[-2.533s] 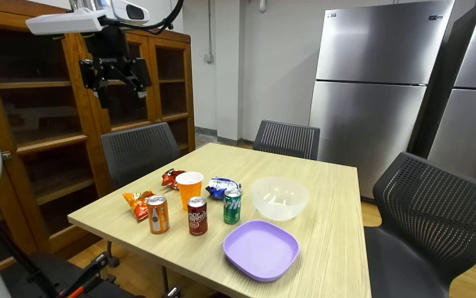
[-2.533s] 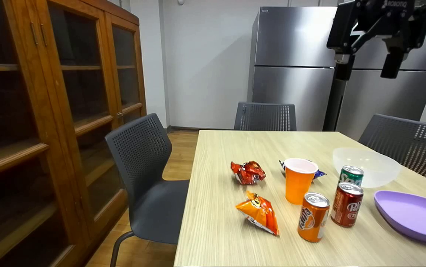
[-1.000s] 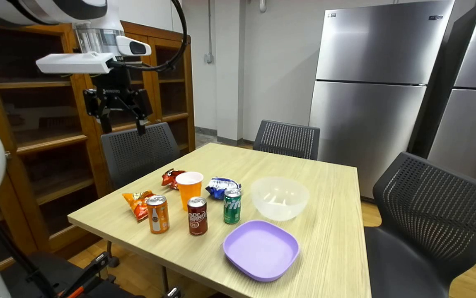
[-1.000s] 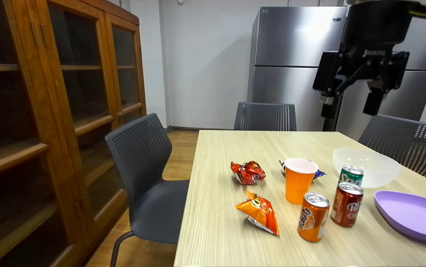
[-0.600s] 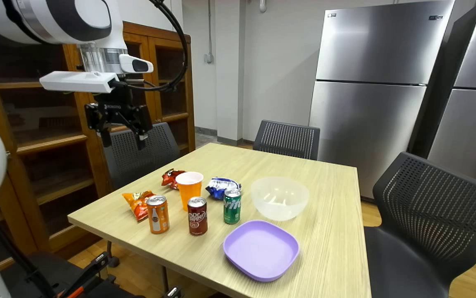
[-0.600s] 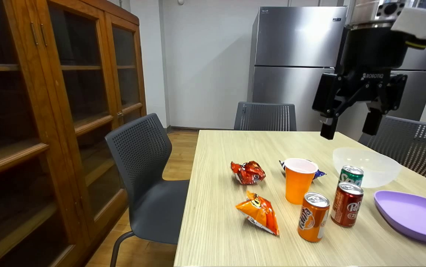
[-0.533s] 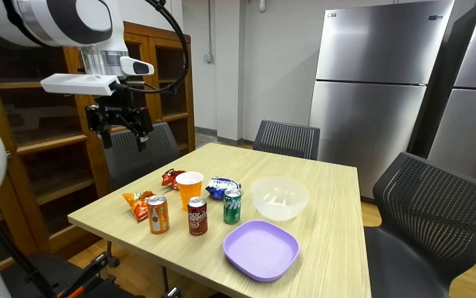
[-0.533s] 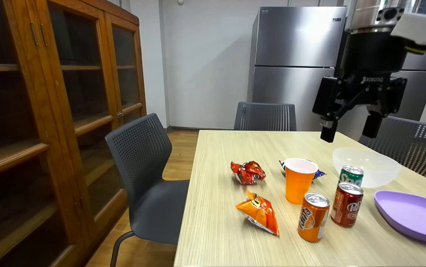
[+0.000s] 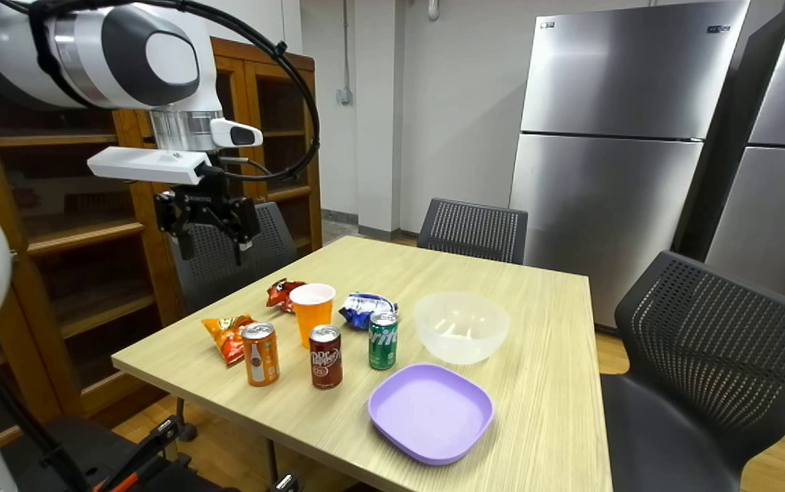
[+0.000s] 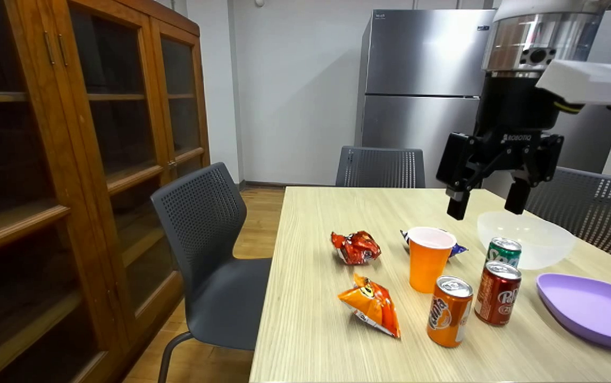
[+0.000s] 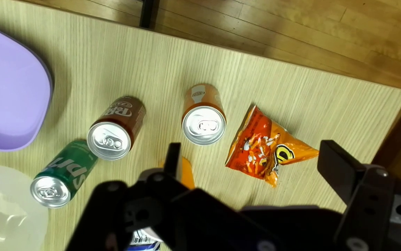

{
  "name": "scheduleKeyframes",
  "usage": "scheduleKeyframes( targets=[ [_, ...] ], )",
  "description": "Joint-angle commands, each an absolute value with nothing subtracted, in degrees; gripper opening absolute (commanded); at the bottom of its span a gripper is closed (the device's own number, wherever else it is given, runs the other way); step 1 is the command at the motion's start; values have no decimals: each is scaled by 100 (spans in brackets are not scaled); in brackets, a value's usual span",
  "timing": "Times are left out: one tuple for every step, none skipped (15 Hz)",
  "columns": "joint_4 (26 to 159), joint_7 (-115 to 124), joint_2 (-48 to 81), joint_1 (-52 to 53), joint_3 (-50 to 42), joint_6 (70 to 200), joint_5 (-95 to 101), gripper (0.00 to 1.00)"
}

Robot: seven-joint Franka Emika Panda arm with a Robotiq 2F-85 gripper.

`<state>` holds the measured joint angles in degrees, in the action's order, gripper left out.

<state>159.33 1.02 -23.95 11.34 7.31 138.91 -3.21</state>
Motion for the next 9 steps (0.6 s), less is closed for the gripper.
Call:
scheduleKeyframes(
  targets=[
    [15927, -15, -1984, 1144, 715, 14376, -401, 100],
    [15928, -14, -1868, 1133, 715, 14511, -391, 100],
    [15928, -10, -1758, 1119, 718, 14633, -374, 100],
    [15929, -28, -1645, 1118, 710, 14755, -379, 100],
    [15929, -14, -1530, 1101, 717, 14871, -354, 100],
    [15929, -19, -1414, 1092, 711, 14984, -354, 100],
    [15930, -39, -1293, 1094, 693, 15090, -384, 100],
    [15930, -75, -1176, 1105, 672, 15199, -420, 100],
    [15930, -62, -1044, 1094, 669, 15306, -412, 100]
  ],
)
